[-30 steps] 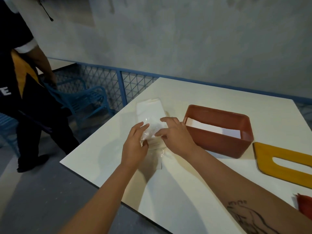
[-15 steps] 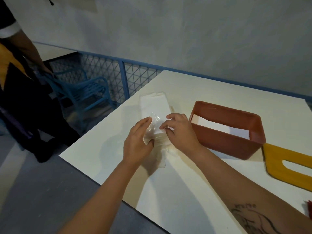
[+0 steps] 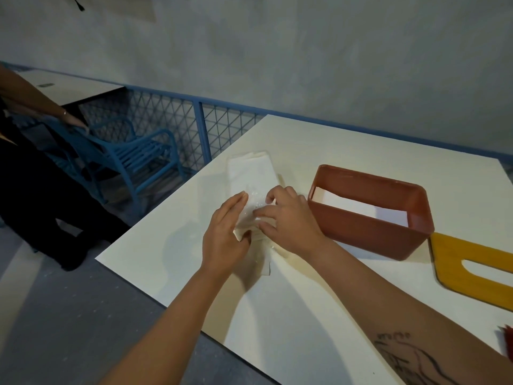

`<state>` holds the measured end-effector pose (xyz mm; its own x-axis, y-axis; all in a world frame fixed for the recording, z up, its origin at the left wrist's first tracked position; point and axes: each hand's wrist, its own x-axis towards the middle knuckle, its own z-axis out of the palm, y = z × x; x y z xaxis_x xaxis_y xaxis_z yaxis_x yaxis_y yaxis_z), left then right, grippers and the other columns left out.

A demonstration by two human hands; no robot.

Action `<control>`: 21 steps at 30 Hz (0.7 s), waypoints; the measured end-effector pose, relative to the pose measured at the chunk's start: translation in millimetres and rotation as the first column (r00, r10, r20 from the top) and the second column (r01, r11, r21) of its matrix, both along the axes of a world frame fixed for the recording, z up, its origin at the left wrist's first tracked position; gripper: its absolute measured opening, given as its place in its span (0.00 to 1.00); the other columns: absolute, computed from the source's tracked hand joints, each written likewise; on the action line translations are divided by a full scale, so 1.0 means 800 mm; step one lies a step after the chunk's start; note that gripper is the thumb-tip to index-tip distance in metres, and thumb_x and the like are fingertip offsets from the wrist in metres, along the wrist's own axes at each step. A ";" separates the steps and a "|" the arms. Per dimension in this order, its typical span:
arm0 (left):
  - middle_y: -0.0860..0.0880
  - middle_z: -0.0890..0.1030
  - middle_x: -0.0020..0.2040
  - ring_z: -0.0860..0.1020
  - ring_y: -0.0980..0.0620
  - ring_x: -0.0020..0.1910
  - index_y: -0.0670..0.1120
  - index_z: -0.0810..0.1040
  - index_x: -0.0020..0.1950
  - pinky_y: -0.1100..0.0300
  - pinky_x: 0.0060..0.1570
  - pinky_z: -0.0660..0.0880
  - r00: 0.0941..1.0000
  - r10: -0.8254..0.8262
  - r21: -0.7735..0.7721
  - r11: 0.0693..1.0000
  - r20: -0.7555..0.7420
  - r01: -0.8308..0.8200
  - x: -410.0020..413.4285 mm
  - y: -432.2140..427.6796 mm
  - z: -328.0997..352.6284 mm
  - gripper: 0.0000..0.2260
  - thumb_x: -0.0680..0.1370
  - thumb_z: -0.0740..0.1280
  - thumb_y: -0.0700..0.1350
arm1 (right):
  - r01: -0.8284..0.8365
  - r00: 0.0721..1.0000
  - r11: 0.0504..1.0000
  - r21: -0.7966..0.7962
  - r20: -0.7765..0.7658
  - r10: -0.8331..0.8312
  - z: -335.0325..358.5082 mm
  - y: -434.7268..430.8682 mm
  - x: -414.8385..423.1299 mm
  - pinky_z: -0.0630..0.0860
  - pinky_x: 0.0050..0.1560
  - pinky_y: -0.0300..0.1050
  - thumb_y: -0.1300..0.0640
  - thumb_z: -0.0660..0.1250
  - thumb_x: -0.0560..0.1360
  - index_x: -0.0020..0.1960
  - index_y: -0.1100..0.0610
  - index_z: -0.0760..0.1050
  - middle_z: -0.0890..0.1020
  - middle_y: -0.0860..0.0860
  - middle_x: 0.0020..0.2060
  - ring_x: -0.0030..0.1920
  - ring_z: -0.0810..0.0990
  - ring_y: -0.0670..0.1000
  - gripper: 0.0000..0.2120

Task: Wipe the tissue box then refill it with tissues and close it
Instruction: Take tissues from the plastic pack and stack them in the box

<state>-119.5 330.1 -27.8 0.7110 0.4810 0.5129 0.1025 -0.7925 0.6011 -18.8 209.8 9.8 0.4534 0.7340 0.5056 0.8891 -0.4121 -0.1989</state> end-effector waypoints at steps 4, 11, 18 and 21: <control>0.64 0.65 0.66 0.65 0.62 0.65 0.52 0.68 0.70 0.75 0.53 0.62 1.000 -0.005 -0.012 1.000 -0.012 0.004 -0.001 -0.001 0.001 0.34 0.67 0.73 0.36 | -0.004 0.986 0.999 -0.053 0.168 0.013 0.005 0.005 -0.004 0.71 0.41 0.46 0.53 0.75 0.65 0.38 0.50 0.84 0.80 0.51 0.42 0.42 0.79 0.54 0.02; 0.59 0.69 0.68 0.66 0.60 0.65 0.52 0.69 0.70 0.72 0.51 0.64 1.000 -0.014 0.008 1.000 -0.019 0.014 0.000 0.000 -0.003 0.33 0.67 0.73 0.36 | 0.070 0.935 0.972 -0.226 0.354 0.015 -0.007 0.003 0.000 0.73 0.36 0.46 0.58 0.76 0.63 0.36 0.54 0.81 0.83 0.58 0.48 0.40 0.80 0.56 0.05; 0.58 0.69 0.69 0.68 0.56 0.67 0.52 0.67 0.71 0.63 0.55 0.72 1.000 -0.016 -0.054 0.998 -0.011 0.016 0.001 -0.002 -0.003 0.32 0.69 0.71 0.35 | 0.060 0.966 0.997 -0.054 0.254 -0.045 -0.001 0.005 -0.010 0.76 0.42 0.47 0.62 0.78 0.62 0.29 0.56 0.79 0.82 0.57 0.50 0.53 0.80 0.60 0.08; 0.55 0.68 0.70 0.69 0.53 0.67 0.53 0.65 0.72 0.56 0.57 0.75 0.999 -0.031 -0.082 0.996 -0.025 0.029 0.002 0.001 -0.004 0.33 0.70 0.70 0.36 | 0.071 0.956 0.997 -0.006 0.285 -0.066 -0.003 -0.001 -0.016 0.73 0.47 0.50 0.60 0.75 0.66 0.28 0.54 0.78 0.81 0.56 0.53 0.63 0.74 0.60 0.10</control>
<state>-117.6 330.8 -31.0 0.7383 0.4989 0.4539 0.0958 -0.7437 0.6616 -31.8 208.9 7.1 0.3420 0.7151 0.6096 0.8775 -0.4751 0.0650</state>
